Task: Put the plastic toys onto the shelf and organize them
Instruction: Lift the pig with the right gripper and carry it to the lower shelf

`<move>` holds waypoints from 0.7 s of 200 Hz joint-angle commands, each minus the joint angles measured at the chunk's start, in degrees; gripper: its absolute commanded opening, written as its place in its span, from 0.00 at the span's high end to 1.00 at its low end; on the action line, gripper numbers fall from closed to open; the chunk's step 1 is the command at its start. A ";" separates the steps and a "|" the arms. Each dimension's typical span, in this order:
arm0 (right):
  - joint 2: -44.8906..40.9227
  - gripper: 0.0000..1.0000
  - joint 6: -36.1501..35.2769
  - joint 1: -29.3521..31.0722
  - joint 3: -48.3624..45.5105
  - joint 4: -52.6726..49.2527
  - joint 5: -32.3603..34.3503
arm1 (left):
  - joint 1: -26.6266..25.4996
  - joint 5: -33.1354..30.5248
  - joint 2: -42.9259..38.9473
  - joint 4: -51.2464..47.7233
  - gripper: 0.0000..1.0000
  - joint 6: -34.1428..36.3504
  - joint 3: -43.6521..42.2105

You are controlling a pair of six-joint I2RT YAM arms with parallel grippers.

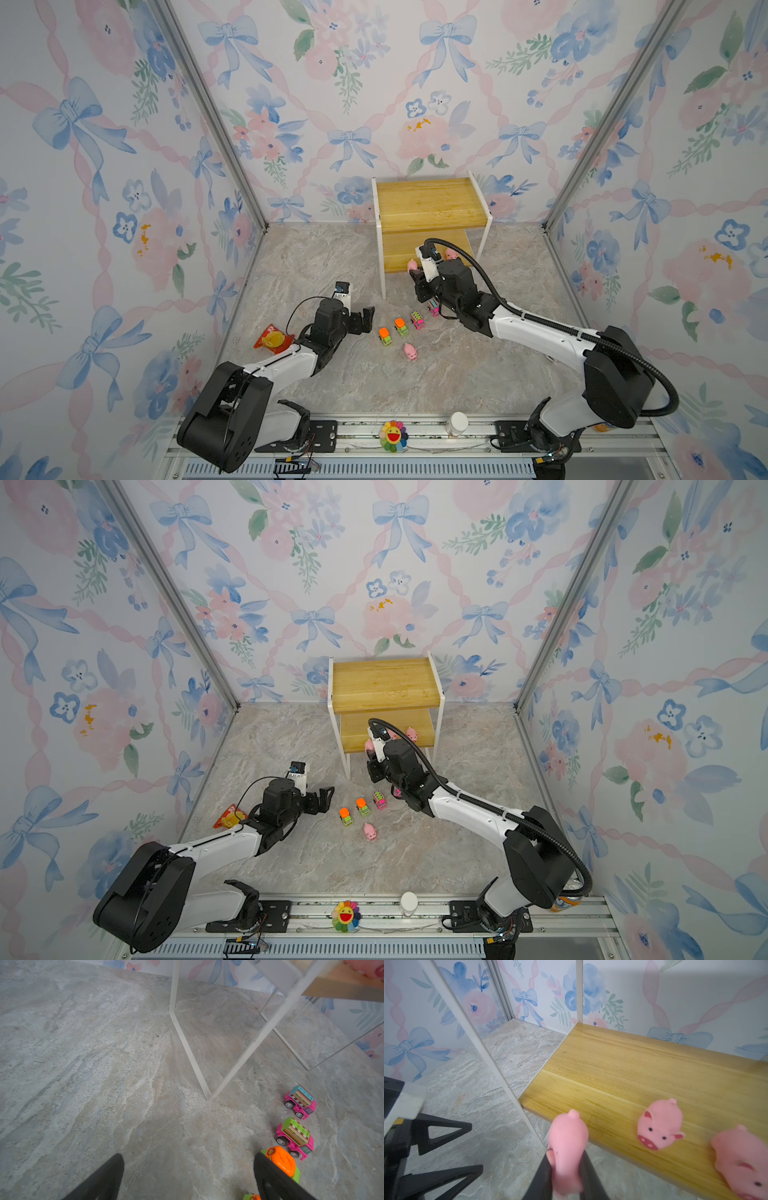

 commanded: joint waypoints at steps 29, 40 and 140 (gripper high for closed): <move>1.53 0.77 -0.47 -0.84 1.18 3.83 3.05 | -0.16 0.38 -0.57 -0.24 0.02 1.06 0.54; 1.44 0.77 -0.52 -0.90 0.69 4.77 3.74 | -0.15 0.42 -0.47 -0.24 0.02 1.06 0.71; 5.04 0.77 1.62 -1.41 2.36 5.94 7.39 | -0.15 0.77 -0.54 -0.22 0.02 0.97 0.98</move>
